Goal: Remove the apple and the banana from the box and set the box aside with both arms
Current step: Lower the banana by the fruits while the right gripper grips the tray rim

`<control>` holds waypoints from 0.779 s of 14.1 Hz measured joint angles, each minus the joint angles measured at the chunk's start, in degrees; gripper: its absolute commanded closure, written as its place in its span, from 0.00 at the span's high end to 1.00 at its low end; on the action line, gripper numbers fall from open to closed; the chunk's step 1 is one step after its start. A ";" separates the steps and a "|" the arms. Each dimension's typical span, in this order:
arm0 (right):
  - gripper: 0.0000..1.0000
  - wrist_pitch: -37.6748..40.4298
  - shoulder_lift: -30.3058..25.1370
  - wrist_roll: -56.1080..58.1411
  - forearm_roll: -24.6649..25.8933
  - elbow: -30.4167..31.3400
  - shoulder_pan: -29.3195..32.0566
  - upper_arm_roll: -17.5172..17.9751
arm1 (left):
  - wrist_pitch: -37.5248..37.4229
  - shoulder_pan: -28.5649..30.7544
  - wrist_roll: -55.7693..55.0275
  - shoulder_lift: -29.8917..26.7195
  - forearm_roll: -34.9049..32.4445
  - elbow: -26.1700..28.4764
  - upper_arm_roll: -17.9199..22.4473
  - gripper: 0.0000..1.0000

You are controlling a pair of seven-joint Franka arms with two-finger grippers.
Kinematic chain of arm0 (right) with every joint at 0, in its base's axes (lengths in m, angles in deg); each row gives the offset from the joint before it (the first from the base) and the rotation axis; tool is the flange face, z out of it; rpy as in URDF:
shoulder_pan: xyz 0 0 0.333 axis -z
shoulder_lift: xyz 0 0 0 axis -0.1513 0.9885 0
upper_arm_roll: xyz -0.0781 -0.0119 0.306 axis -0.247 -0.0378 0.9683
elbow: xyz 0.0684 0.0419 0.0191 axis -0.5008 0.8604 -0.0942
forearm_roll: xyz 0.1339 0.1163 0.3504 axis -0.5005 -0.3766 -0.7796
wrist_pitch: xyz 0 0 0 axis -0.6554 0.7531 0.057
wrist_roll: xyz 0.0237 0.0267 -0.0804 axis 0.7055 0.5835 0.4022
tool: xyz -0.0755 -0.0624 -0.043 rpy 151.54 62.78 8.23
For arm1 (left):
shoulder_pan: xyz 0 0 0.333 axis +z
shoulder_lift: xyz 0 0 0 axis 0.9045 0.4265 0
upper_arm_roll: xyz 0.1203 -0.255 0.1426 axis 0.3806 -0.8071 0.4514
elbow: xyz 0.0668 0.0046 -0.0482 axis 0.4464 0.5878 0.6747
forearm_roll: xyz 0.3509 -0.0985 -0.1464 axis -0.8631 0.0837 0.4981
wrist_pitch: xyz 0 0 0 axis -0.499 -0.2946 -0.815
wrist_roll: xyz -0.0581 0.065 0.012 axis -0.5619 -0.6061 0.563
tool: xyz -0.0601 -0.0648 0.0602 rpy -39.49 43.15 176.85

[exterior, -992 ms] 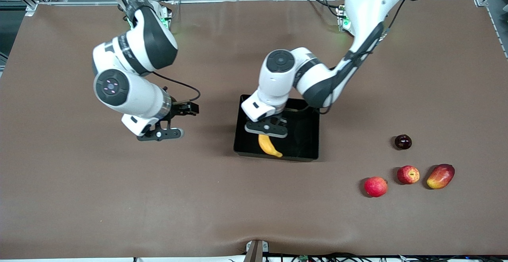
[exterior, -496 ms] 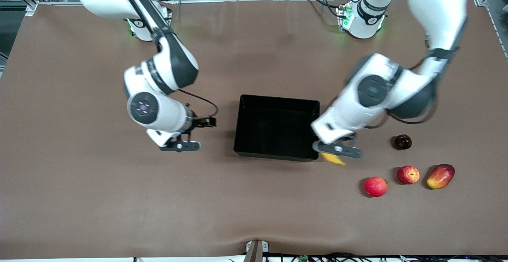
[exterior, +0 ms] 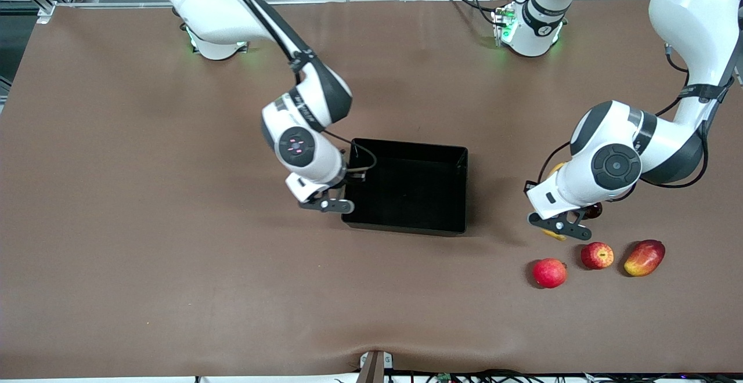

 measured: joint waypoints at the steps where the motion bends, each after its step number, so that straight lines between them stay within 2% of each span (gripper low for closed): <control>1: 0.16 -0.05 0.65 -0.59 0.27 -0.02 -0.65 -0.07 | 0.78 0.45 0.02 0.21 -0.27 0.78 0.00 0.00; 2: 0.00 -0.07 1.09 -0.61 0.63 -0.02 -1.00 -0.13 | 1.81 0.76 0.02 0.39 -0.41 1.50 0.03 0.00; 4: 0.00 0.54 1.31 -0.94 0.89 -0.16 -1.07 -0.32 | 5.45 2.03 0.02 0.47 -0.44 3.68 0.14 0.00; 8: 0.00 2.74 1.31 -0.96 0.89 -1.18 -0.84 -1.16 | 15.94 8.18 0.21 0.92 -0.77 10.02 0.33 0.00; 11: 0.00 5.24 1.26 -0.19 1.04 -1.73 -0.34 -1.38 | 17.91 10.46 0.25 2.36 -4.02 11.53 0.45 0.00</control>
